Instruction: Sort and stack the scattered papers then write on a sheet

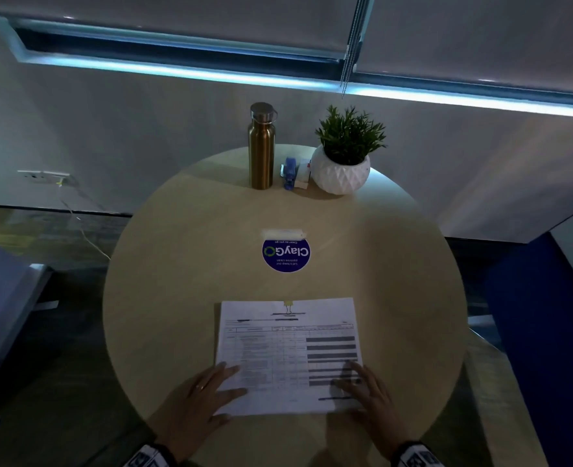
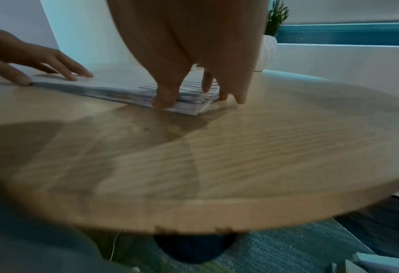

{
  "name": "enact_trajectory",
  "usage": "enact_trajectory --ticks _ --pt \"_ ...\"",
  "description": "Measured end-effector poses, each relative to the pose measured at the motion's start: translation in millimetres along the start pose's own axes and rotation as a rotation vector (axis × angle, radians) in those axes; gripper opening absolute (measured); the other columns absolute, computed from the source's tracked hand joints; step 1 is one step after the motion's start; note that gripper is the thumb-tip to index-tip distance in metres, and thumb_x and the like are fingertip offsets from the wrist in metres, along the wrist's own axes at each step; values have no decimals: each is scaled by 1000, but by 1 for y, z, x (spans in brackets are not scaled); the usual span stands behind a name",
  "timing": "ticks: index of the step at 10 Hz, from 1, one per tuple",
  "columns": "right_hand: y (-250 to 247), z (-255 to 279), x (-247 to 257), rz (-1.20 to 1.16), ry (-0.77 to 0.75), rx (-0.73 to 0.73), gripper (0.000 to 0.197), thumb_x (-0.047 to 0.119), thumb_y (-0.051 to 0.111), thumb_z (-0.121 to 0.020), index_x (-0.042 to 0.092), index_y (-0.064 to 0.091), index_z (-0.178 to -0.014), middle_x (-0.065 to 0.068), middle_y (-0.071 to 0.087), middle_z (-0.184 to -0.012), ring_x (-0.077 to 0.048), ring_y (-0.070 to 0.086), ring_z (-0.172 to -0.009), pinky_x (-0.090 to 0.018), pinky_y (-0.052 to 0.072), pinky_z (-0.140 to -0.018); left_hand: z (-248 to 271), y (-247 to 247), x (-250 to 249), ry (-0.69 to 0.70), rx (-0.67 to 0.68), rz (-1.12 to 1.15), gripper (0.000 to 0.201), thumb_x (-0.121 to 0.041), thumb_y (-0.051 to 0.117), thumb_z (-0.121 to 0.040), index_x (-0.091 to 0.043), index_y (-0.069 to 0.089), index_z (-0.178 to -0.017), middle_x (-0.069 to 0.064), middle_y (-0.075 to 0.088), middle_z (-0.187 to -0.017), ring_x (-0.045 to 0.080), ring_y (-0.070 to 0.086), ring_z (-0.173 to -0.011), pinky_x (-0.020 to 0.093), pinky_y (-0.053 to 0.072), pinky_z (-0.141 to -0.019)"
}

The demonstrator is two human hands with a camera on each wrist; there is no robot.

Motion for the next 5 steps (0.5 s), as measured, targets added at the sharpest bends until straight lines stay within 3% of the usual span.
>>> enact_trajectory --ticks 1,2,3,4,5 --pt "-4 -18 3 36 29 2 79 25 57 -86 84 9 -108 20 6 -152 -14 8 -143 -48 15 -118 -12 -15 5 10 -138 90 48 -43 51 -88 -64 30 -126 -26 17 -151 -3 2 -140 20 13 -113" --pt "-17 -46 5 51 94 -17 74 29 51 -91 87 7 -100 13 6 -157 -18 5 -146 -51 4 -116 -41 -37 11 -31 -221 96 53 -24 58 -88 -53 40 -129 -22 16 -150 4 1 -142 27 9 -113" --pt "-26 -65 8 71 155 -51 57 32 51 -92 78 20 -108 10 8 -158 -23 7 -146 -51 6 -117 -64 -61 15 -96 -273 101 56 -9 61 -84 -39 48 -130 -9 25 -152 22 17 -144 36 17 -112" --pt "-44 -75 17 92 175 -37 51 30 52 -91 64 27 -121 10 7 -158 -23 8 -145 -49 9 -117 -77 -71 19 -119 -239 62 57 -7 61 -83 -36 48 -130 -5 24 -154 25 16 -144 41 18 -113" --pt "-44 -63 15 60 198 -7 72 37 51 -87 85 -1 -98 11 3 -158 -18 10 -145 -42 16 -116 -71 -56 37 -162 -234 20 77 -33 70 -67 -46 35 -134 -9 28 -151 18 29 -137 35 25 -108"
Point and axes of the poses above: each hand's wrist, its own z-axis away from the middle knuckle, its own y-axis out of the palm, x = y × z, the point moved 9 cm from there along -z, towards the middle knuckle
